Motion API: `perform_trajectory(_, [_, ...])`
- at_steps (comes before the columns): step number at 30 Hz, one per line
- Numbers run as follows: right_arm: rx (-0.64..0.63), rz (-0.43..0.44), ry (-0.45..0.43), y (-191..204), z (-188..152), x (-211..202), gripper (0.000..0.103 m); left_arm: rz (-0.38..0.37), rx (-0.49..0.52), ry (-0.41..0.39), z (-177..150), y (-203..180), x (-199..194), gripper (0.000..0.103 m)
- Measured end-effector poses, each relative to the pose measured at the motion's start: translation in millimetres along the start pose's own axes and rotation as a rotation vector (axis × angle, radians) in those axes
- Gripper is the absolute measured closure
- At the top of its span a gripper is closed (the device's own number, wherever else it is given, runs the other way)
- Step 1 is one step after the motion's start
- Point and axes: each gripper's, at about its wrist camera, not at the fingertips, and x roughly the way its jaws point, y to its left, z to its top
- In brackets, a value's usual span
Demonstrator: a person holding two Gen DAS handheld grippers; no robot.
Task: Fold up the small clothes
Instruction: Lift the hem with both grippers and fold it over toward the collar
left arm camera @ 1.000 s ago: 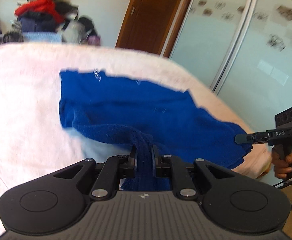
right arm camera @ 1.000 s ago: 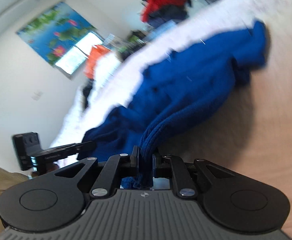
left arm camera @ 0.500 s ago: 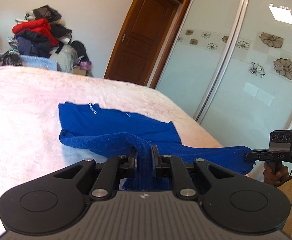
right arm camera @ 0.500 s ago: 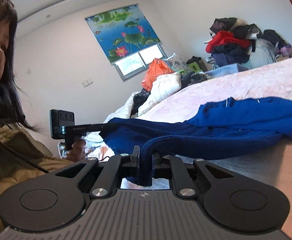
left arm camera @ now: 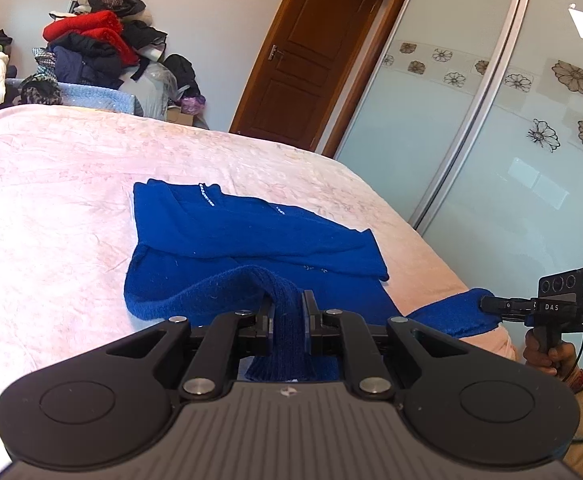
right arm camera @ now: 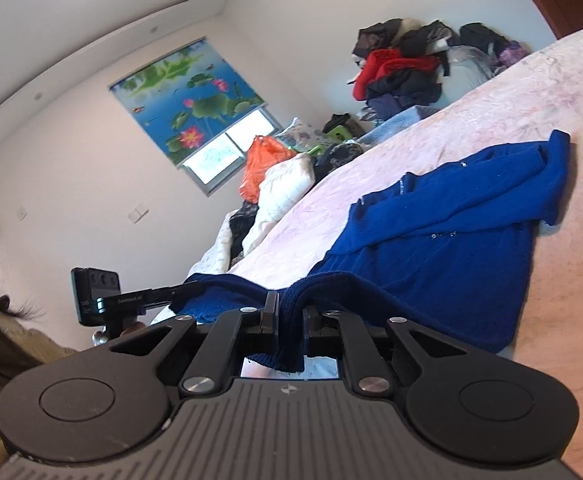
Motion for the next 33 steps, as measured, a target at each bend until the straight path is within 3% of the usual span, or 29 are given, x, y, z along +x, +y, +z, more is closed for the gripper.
perform_trajectory(13, [0.081,-0.127,-0.123,-34,39,39,0.088,0.119,-0.041,-0.062,42,2,54,0.091])
perform_trajectory(23, [0.123,-0.213,-0.17,-70,77,77,0.088,0.216,-0.091,-0.04,70,17,107,0.091])
perform_trajectory(33, [0.152,-0.281,-0.211,-108,93,112,0.088,0.261,-0.096,-0.007,94,33,151,0.091])
